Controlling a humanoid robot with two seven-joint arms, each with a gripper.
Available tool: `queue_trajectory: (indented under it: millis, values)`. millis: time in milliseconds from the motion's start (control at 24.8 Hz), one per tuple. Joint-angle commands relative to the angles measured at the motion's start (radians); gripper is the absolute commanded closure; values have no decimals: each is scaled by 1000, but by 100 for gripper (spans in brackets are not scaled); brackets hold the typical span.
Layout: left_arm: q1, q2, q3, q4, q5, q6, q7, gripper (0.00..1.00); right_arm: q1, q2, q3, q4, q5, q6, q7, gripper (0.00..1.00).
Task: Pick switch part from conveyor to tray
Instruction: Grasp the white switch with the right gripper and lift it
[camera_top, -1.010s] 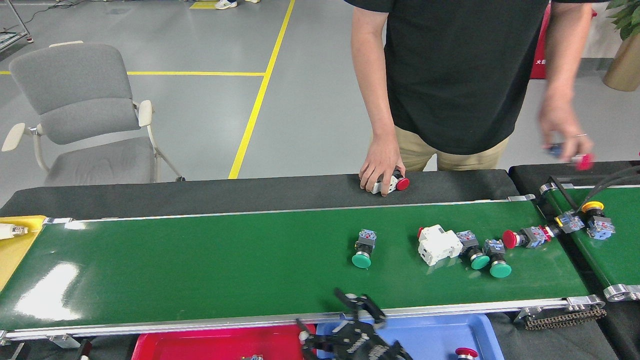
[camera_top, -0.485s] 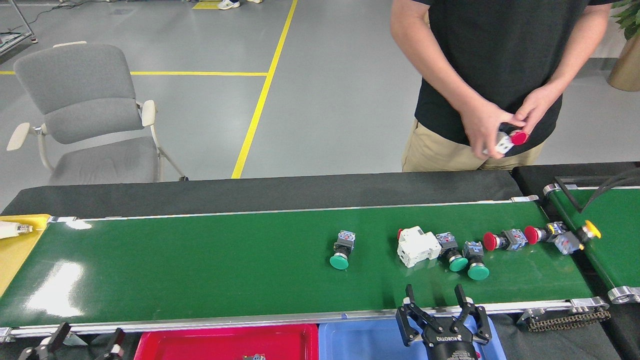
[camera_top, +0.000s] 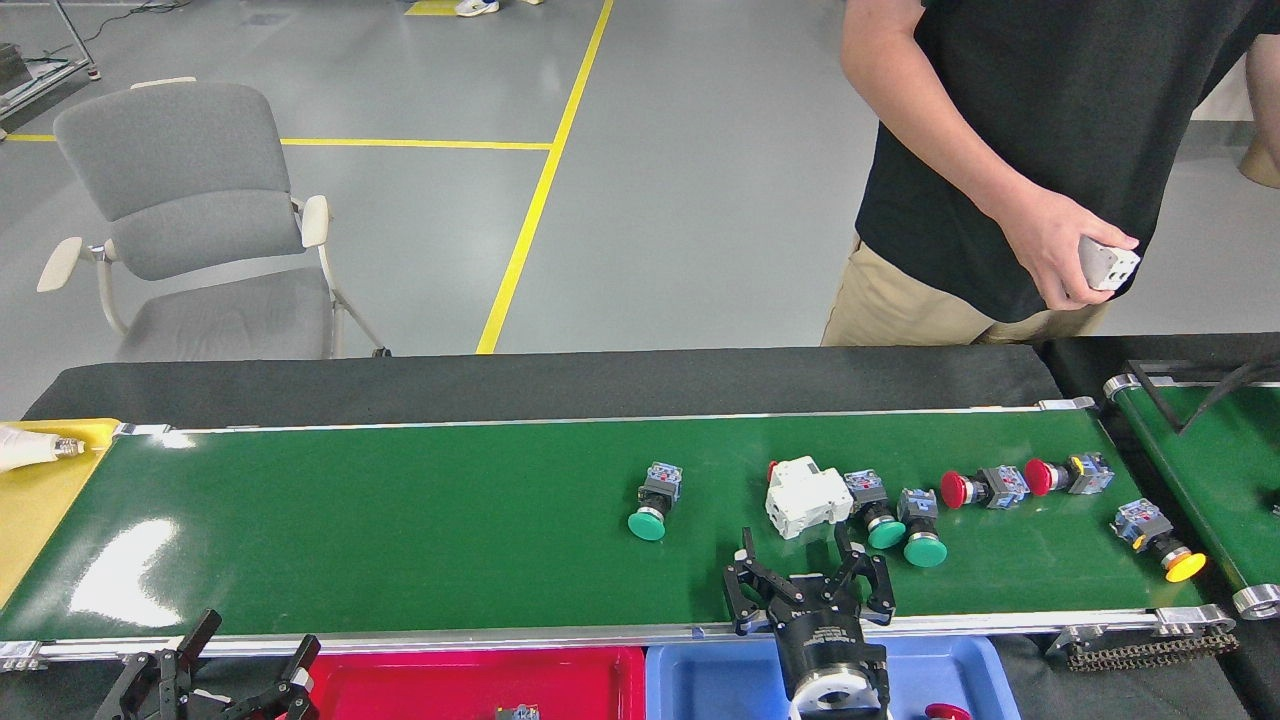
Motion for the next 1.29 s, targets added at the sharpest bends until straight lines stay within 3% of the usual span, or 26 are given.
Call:
queue_trajectory:
  millis: [0, 444, 525, 606, 687, 727, 889, 1090, 1252]
  values:
    - [-7, 11, 7, -7, -2, 0, 3, 0, -28, 8, 0, 6, -5, 1, 0, 3]
    - [-30, 11, 4, 0, -5, 0, 3, 0, -165, 32, 4, 187, -23, 3, 6, 4]
    - [-36, 11, 4, 0, -5, 0, 0, 0, -197, 34, 23, 217, -52, 1, 8, 28]
    - [-38, 9, 4, -1, -5, 0, -8, 0, -231, 24, 73, 236, -60, -6, 36, 67]
    - [-33, 11, 2, -1, -6, 0, -9, 0, -235, 21, 87, 231, -58, -9, 45, 92]
    - [-32, 9, 2, -3, -6, 0, -9, 0, -234, 21, 89, 224, -58, -11, 42, 96]
    - [-36, 6, -4, -7, -26, 0, -9, 0, -211, 15, 90, 127, -58, -20, 37, 99]
    - [-72, 1, -67, -10, -43, 0, -34, 0, -91, -5, 104, -89, -55, -109, 37, 99]
    - [-130, 3, -142, -10, -65, 13, -61, 0, 47, -89, 119, -272, -57, -199, 31, 97]
